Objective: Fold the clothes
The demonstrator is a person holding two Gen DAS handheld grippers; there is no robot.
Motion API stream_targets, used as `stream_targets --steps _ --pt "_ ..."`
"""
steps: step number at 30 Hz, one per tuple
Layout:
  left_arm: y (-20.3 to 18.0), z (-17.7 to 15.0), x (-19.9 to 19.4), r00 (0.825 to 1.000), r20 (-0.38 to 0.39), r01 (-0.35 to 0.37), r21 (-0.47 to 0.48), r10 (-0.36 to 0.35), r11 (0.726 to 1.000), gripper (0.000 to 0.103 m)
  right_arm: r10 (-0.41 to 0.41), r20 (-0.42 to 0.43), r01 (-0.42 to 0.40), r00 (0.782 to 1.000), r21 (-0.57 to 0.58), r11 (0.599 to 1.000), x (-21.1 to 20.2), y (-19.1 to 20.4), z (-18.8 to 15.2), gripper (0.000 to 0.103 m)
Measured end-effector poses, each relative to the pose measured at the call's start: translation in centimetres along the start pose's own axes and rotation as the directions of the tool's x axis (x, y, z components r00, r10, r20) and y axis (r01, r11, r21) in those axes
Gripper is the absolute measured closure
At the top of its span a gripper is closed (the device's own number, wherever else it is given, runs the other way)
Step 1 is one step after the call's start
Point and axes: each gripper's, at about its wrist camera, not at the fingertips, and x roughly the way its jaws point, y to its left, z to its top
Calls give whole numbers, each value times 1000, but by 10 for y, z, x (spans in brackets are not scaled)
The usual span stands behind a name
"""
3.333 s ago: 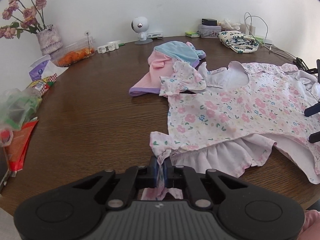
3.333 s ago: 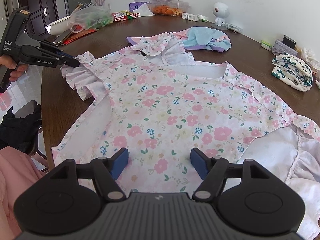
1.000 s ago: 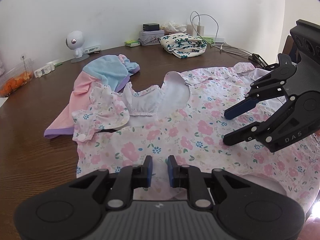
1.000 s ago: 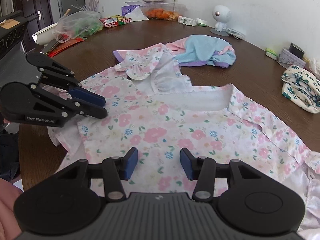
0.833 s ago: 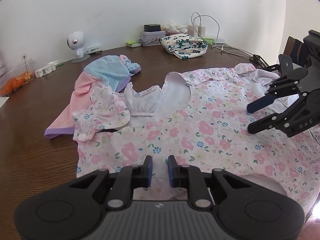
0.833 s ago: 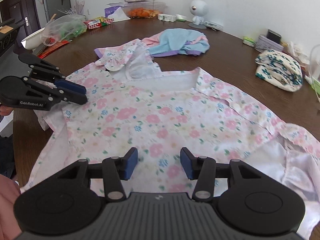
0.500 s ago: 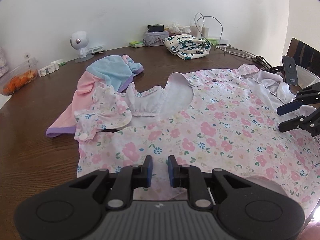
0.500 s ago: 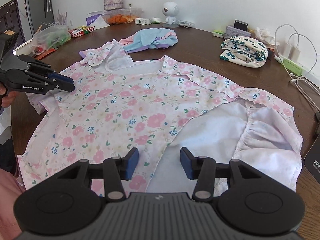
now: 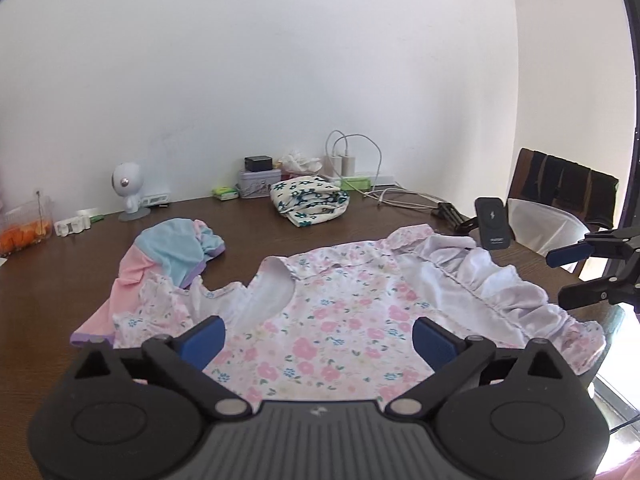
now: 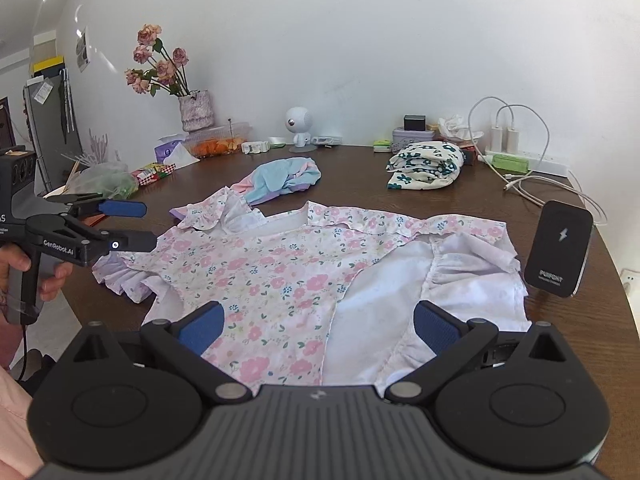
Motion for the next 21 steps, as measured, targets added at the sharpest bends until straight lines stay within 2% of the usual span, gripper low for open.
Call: stream_targets --steps 6,13,18,21 --pt "-32 -30 -17 1000 -9 1 -37 -1 999 1 -94 0 94 996 38 995 -26 21 -36 0" --pt "-57 -47 -27 999 -39 22 40 -21 999 1 -135 -14 135 991 -4 991 -34 42 -55 0" --pt "-68 -57 -32 997 -65 54 97 -47 994 1 -184 -22 182 983 -84 980 -35 56 -65 0" --pt "-74 -63 -33 996 -86 47 169 -32 984 1 -231 -38 218 972 -220 951 -35 64 -72 0"
